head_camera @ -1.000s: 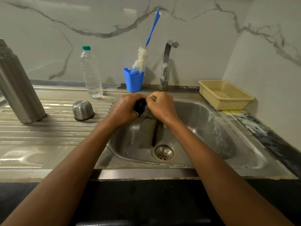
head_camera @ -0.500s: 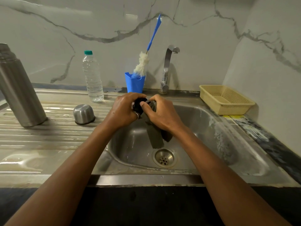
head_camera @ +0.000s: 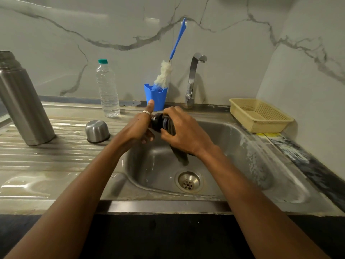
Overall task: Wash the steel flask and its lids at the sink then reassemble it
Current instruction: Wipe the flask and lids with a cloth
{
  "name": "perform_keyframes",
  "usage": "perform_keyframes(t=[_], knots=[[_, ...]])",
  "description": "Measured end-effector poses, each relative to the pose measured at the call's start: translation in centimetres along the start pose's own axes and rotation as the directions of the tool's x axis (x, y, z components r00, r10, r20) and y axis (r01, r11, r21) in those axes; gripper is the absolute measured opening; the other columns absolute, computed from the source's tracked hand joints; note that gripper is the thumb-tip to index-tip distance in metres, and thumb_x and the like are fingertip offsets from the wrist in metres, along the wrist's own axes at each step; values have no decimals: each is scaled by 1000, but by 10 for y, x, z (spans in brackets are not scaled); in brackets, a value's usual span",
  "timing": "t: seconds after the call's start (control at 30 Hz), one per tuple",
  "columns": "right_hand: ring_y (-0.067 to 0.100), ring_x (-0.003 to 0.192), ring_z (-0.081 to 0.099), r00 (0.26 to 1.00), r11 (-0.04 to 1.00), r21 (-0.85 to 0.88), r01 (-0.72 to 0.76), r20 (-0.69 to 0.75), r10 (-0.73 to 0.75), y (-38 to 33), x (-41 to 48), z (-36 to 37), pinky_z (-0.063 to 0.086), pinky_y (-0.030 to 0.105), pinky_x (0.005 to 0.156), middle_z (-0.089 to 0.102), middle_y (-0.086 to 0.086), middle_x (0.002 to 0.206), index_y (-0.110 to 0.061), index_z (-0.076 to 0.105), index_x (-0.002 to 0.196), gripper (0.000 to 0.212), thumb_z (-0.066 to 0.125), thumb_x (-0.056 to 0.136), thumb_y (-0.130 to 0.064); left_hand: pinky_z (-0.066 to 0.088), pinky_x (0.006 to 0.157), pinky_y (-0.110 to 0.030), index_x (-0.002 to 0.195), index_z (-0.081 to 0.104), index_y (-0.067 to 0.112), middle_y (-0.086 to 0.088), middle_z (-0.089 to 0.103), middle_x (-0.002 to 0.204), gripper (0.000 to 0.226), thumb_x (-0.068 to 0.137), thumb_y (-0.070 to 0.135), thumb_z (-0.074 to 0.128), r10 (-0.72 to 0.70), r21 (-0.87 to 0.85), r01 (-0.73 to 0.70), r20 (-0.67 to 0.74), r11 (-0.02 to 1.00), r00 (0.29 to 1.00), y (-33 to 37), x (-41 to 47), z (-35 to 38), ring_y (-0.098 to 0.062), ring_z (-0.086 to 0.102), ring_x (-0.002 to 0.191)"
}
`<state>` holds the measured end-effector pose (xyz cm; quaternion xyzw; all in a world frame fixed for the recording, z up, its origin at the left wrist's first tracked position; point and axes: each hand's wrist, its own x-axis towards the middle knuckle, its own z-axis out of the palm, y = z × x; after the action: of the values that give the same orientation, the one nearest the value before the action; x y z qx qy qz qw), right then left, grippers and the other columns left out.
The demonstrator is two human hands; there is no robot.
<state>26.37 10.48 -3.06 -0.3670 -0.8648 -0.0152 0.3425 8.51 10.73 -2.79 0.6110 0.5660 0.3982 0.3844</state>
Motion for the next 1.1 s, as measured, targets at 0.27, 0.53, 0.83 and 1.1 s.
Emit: perform_keyframes(t=[0.27,0.53,0.83,1.1], knots=[[6,80,55,987,986,99,-131,109,120,4,2,-3,36,10,64,60,-4,103,-16,50,120,44,75,88,-32,54,54,-20,95,68,20,-10,68,84,47,105,54,37,115,-10,-116,-15,993,993,1,-3,6,-13,63,68],[0,76,66,904,836,347,-424,207,373,6,5,-10,49,17,63,68,-5,96,-20,58,112,48,86,78,-38,51,61,-9,110,68,18,-4,71,97,37,107,43,40,255,-17,-256,-33,966,966,1,-3,8,5,69,77],[14,84,74,743,560,493,-666,501,443,6,4,-20,60,32,79,77,2,93,-15,71,109,36,84,81,-33,56,77,-20,127,67,18,-1,70,111,35,107,37,46,336,-43,-334,72,942,939,-3,-3,5,-9,68,102],[14,91,58,858,844,181,-504,216,466,-17,7,-22,49,30,74,62,1,102,-14,58,117,24,57,102,-34,47,49,-12,101,68,6,-9,67,81,51,106,48,41,195,123,-176,-165,977,967,-1,2,17,-14,63,66]])
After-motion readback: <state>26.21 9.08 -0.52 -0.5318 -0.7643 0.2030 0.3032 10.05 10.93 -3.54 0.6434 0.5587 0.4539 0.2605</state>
